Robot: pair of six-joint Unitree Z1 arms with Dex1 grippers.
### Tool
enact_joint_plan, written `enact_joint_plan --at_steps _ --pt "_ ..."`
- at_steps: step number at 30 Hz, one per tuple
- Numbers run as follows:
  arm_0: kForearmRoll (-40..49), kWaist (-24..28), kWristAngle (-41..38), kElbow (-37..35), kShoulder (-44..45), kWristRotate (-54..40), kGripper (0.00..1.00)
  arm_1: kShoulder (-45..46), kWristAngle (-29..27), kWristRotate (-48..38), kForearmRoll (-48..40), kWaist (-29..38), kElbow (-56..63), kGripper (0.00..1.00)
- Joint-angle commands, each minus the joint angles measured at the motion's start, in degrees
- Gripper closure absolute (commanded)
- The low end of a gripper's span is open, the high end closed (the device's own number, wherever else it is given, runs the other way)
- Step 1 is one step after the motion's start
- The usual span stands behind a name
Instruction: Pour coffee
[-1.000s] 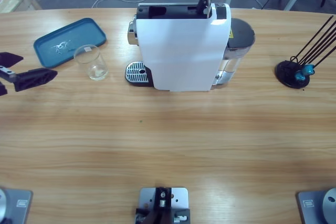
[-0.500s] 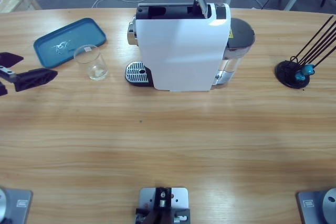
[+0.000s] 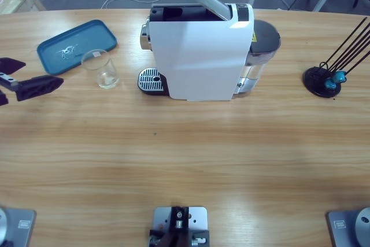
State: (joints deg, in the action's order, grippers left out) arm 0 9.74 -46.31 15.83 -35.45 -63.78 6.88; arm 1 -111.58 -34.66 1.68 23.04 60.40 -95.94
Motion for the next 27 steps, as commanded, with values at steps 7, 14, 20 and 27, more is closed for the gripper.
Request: enact_joint_plan --at_steps 7,14,20,27 --pt "-0.2 -0.3 -0.5 1.7 -1.5 0.0 0.013 -10.9 2.5 -3.5 -1.6 -1.3 4.5 1.0" --pt "-0.3 -0.3 -0.5 1.7 -1.8 0.0 0.013 -12.9 3.3 -5.9 -1.8 -2.1 6.0 1.0" --pt "-0.3 -0.3 -0.5 1.6 -1.9 0.0 0.013 -13.2 3.4 -8.6 -3.7 -1.5 9.1 1.0" --pt "-0.2 -0.3 -0.5 1.5 -2.1 0.0 0.013 -14.6 4.1 -11.2 -3.9 0.2 9.9 1.0"
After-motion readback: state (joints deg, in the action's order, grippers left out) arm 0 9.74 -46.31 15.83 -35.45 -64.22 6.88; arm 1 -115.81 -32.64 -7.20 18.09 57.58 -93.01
